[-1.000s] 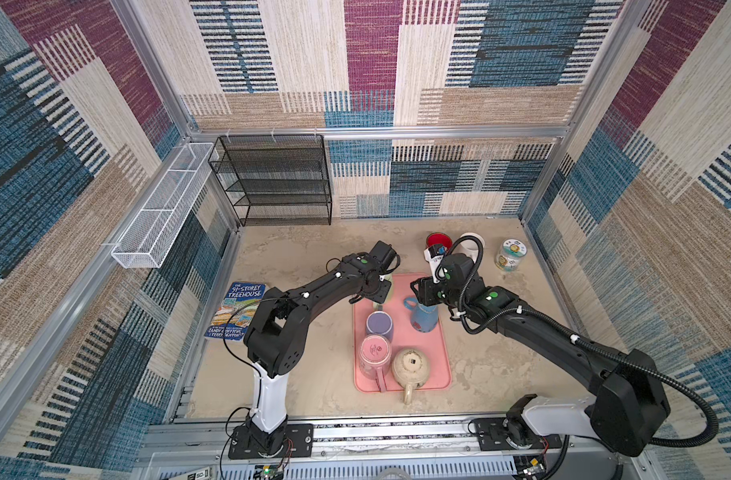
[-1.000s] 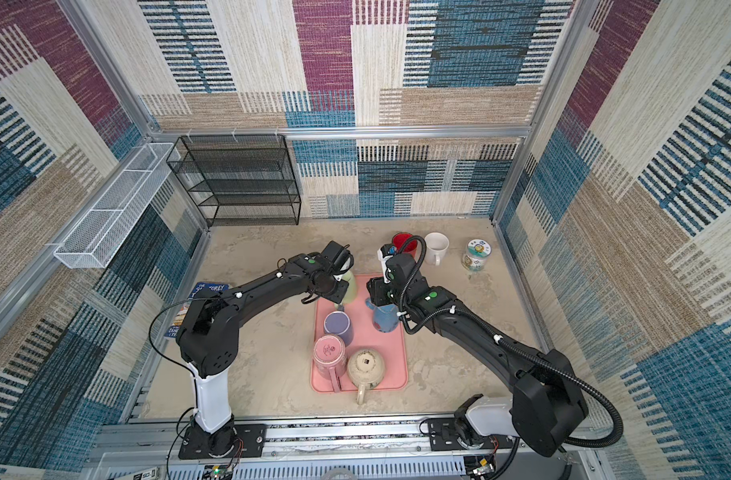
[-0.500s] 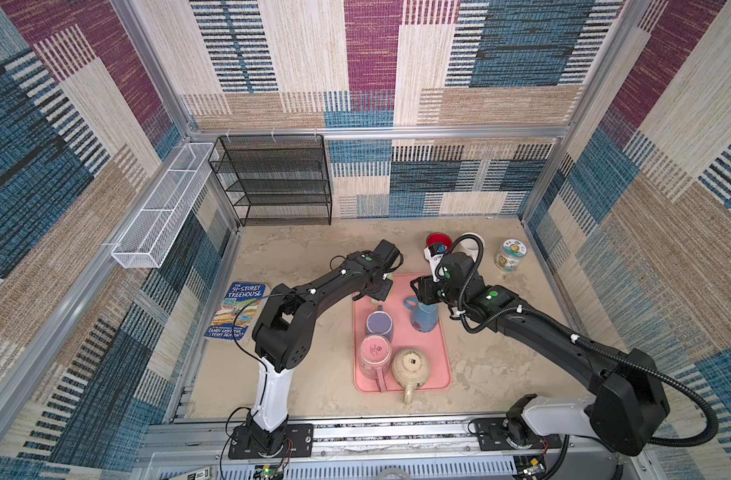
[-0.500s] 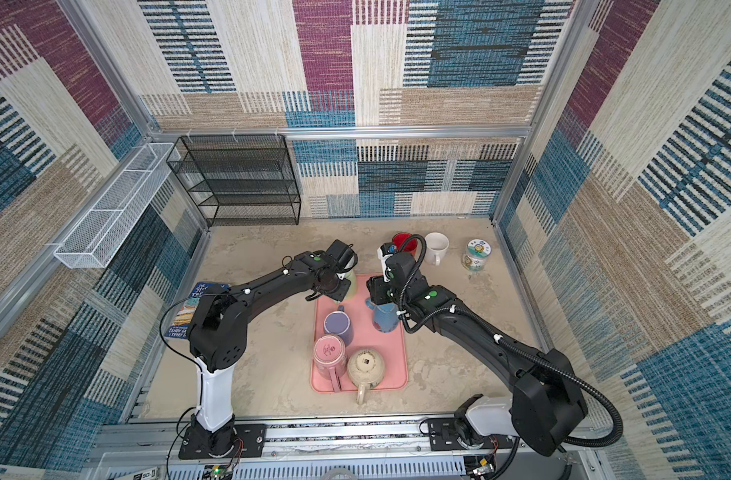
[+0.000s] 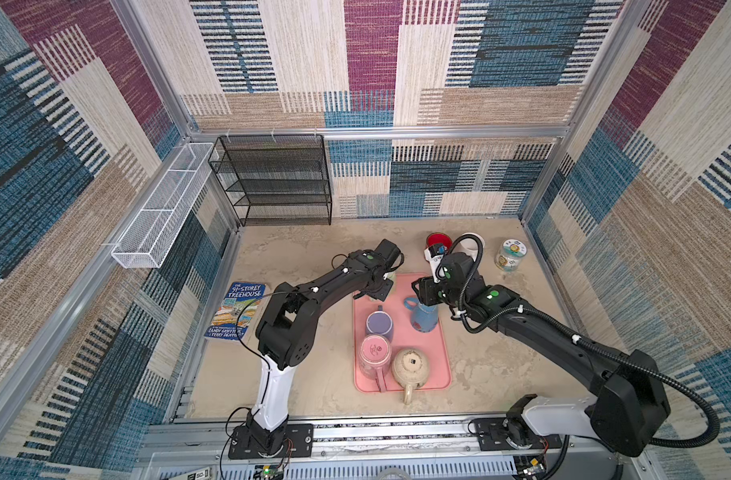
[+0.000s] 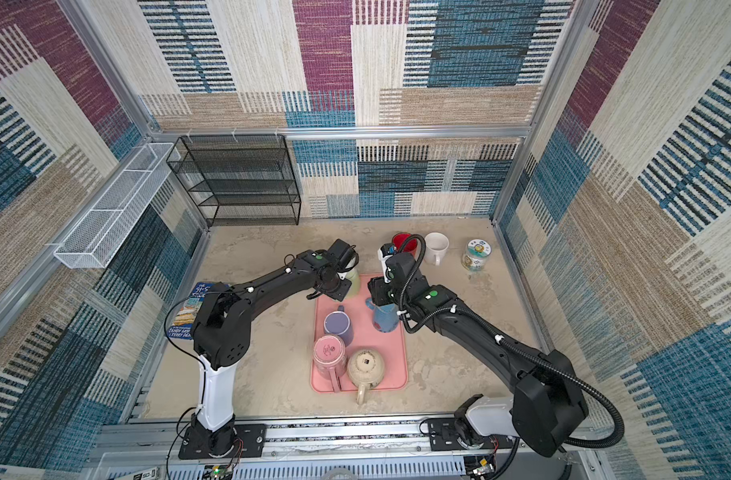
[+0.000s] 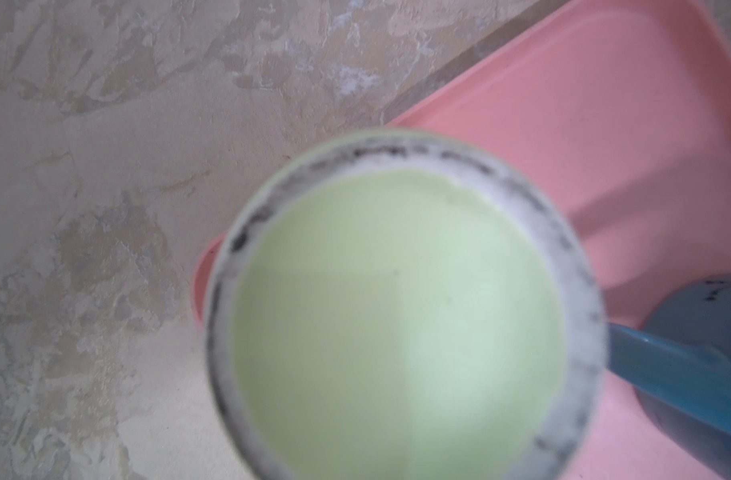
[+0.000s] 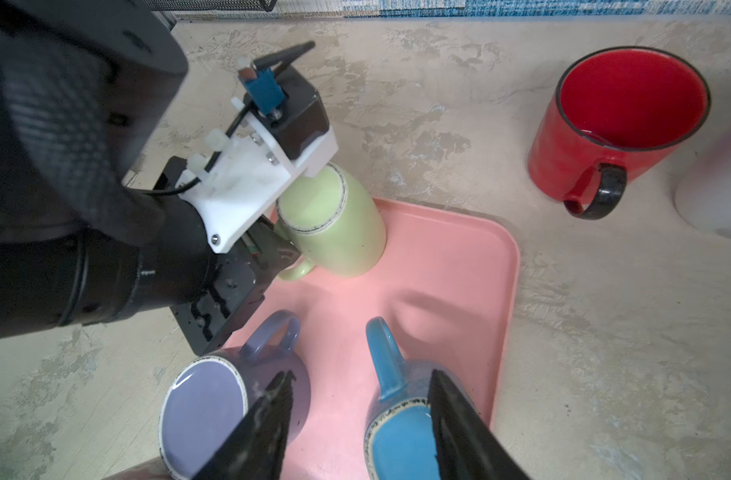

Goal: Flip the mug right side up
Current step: 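Lift the light green mug off the tray with the left gripper, then tilt the light green mug toward the right gripper while it reaches for the handle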

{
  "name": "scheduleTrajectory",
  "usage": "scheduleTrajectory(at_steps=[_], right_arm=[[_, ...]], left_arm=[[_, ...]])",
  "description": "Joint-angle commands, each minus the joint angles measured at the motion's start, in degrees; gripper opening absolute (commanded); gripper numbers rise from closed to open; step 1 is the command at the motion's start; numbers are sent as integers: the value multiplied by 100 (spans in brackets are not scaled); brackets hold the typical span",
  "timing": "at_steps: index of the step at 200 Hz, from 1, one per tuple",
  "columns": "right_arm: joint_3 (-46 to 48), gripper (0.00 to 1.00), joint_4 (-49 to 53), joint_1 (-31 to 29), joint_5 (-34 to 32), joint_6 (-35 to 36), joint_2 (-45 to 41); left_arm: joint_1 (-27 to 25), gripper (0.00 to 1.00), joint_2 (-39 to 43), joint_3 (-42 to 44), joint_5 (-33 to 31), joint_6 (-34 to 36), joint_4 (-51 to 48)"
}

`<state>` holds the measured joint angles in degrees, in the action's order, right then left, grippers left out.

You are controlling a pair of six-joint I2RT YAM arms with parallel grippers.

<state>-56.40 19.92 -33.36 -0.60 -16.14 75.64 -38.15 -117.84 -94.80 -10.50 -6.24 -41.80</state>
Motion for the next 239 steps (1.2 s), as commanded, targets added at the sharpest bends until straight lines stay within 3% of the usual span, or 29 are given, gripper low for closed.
scheduleTrajectory(at_steps=[1,23,99,140,239], right_arm=[[-19,55,-69,3,-13,17,18],[15,55,-115,14,-53,46,-21],[204,55,-277,67,156,-28,-76],[296,55,-470,119,294,4,-175],[1111,60,-1774,385,2040,-299,-330]], left_arm=[[1,7,24,-29,-98,53,24],[1,0,50,-47,-54,53,15],[8,0,350,93,227,45,35],[69,0,757,253,703,-118,174],[599,0,2289,1223,2284,-777,1151]])
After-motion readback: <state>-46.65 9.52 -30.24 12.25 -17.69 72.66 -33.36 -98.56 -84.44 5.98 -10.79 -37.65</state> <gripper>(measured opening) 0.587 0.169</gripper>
